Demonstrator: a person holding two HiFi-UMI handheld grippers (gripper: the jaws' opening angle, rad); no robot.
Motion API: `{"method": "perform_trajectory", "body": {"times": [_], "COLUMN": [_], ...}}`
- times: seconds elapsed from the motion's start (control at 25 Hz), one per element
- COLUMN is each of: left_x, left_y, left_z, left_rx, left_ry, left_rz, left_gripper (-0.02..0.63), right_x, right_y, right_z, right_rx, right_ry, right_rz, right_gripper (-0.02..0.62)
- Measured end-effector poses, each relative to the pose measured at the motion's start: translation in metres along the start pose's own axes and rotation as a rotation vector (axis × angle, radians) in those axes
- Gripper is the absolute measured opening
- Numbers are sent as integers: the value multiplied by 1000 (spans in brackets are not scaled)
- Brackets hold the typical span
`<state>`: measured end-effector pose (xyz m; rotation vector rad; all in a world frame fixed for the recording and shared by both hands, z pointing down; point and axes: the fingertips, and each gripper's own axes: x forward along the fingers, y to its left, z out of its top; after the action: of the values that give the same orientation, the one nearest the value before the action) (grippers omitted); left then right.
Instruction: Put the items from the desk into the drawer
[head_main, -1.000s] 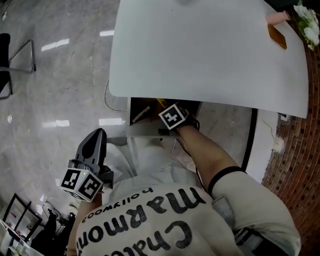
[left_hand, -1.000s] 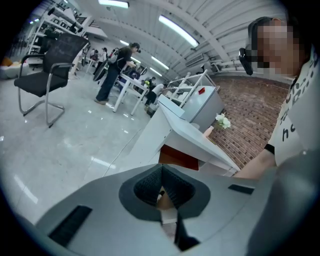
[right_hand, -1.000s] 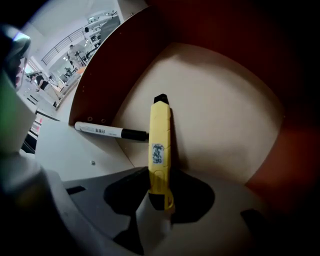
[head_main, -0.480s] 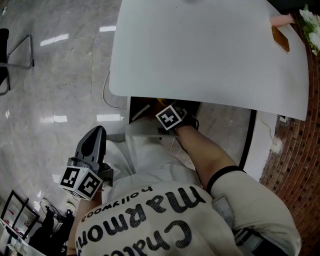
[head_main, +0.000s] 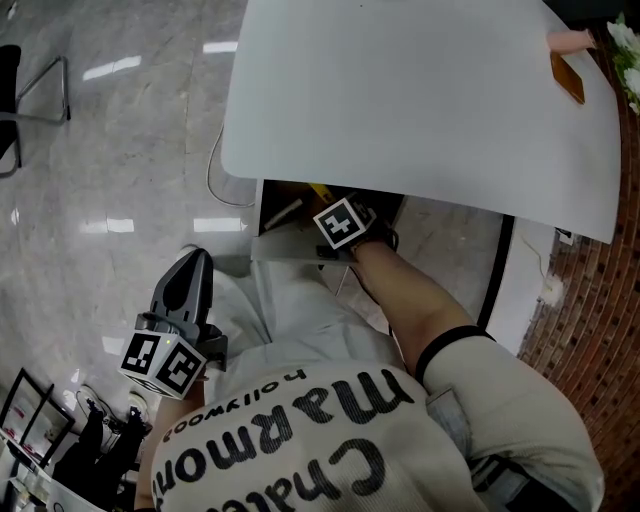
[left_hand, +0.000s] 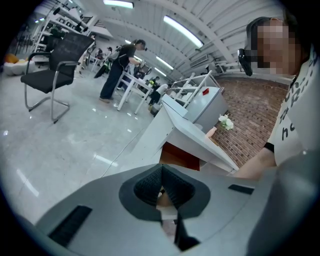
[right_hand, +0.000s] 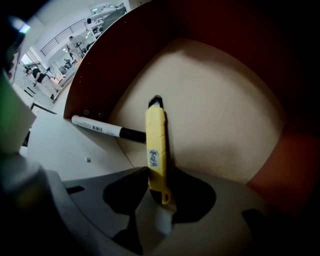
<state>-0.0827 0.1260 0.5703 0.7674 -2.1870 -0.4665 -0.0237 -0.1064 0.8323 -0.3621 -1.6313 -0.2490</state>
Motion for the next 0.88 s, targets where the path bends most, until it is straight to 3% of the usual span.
{"method": "perform_trajectory", "body": {"times": [0.4,0.64,0.76,0.88], "left_x": [-13,-7,-6,-10], "left_y": [-12,-26,-38,-44], "left_z": [-6,2,14,28], "left_rx": [-26,2,38,59], "left_ry": [32,65,54,33], "left_rz": [31,-33,-90,-138], "left_gripper": [2,2,2,2], "right_x": [-1,-19,-39,-65], "right_y": [-2,-13,-14,-13], "right_z": [-5,-7,-12,-9], "right_rx": [40,95,169,329], "right_ry": [34,11,10,-61], "right_rz": [25,-10,-13,-23], "right_gripper": [166,166,166,161]}}
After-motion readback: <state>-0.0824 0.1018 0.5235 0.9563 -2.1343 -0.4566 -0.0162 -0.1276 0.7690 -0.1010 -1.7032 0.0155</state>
